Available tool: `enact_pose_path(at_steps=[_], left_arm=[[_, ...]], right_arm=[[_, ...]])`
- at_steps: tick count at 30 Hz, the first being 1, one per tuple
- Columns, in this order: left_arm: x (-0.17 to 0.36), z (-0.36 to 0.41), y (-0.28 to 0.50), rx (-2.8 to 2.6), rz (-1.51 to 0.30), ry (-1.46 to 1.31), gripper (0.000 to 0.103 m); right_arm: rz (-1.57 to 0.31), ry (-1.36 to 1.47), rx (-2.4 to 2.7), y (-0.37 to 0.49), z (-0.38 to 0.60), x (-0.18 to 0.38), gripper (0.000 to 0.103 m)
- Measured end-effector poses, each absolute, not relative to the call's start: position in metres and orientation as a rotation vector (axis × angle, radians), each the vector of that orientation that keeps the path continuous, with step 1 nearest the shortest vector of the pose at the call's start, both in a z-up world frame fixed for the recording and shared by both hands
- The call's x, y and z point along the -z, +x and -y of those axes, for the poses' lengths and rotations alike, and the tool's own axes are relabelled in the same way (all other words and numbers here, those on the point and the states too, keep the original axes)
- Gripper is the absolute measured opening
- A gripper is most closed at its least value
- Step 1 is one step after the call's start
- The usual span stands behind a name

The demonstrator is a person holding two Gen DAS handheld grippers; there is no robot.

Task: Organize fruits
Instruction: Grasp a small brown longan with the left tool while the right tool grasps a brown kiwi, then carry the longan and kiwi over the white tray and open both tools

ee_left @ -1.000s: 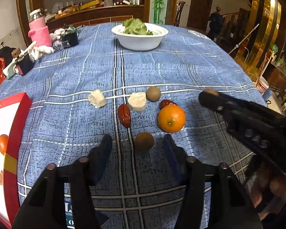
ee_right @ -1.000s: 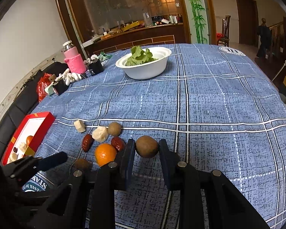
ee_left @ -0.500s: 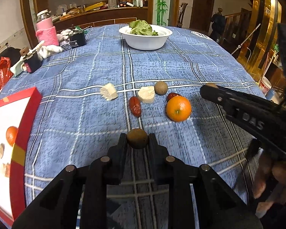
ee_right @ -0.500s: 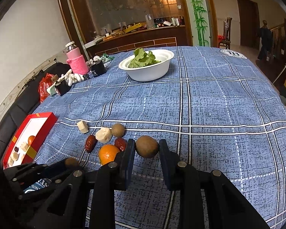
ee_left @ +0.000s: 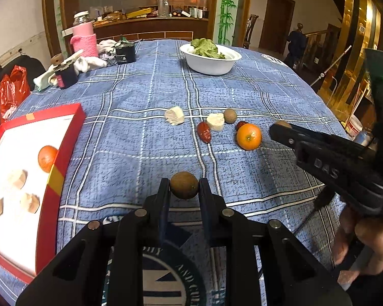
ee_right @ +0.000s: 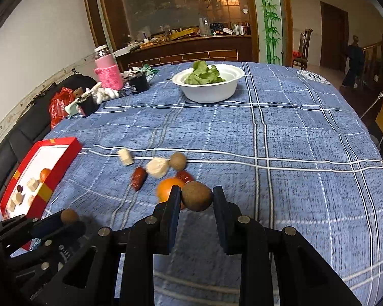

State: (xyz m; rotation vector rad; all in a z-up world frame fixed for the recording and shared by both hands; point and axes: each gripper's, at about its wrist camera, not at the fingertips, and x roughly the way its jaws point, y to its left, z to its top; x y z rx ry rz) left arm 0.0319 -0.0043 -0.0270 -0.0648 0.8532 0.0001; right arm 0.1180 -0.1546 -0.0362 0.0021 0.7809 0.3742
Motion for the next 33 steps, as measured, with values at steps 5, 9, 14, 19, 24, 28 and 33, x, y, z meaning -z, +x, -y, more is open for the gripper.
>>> enact_pose_path(at_steps=[5, 9, 14, 19, 24, 28, 33], left_arm=[[0.027, -0.008, 0.024, -0.016, -0.843, -0.095, 0.019], [0.027, -0.017, 0.017, -0.031, -0.836, -0.106, 0.019], [0.026, -0.025, 0.007, -0.052, -0.829, -0.116, 0.019], [0.017, -0.040, -0.009, -0.094, -0.794, -0.138, 0.019], [0.009, -0.063, -0.022, -0.156, -0.760, -0.172, 0.020], [0.007, -0.079, -0.027, -0.188, -0.751, -0.211, 0.020], [0.006, -0.094, -0.033, -0.218, -0.746, -0.230, 0.020]], right_arm=[[-0.752, 0.001, -0.378, 0.092, 0.146, 0.027, 0.027], [-0.737, -0.009, -0.385, 0.074, 0.136, 0.028, 0.027], [-0.740, -0.014, -0.386, 0.065, 0.128, 0.037, 0.027], [-0.719, -0.012, -0.378, 0.060, 0.130, 0.036, 0.027], [-0.718, 0.006, -0.375, 0.056, 0.138, 0.036, 0.027], [-0.718, 0.005, -0.380, 0.051, 0.138, 0.036, 0.027], [-0.716, 0.003, -0.394, 0.047, 0.136, 0.035, 0.027]])
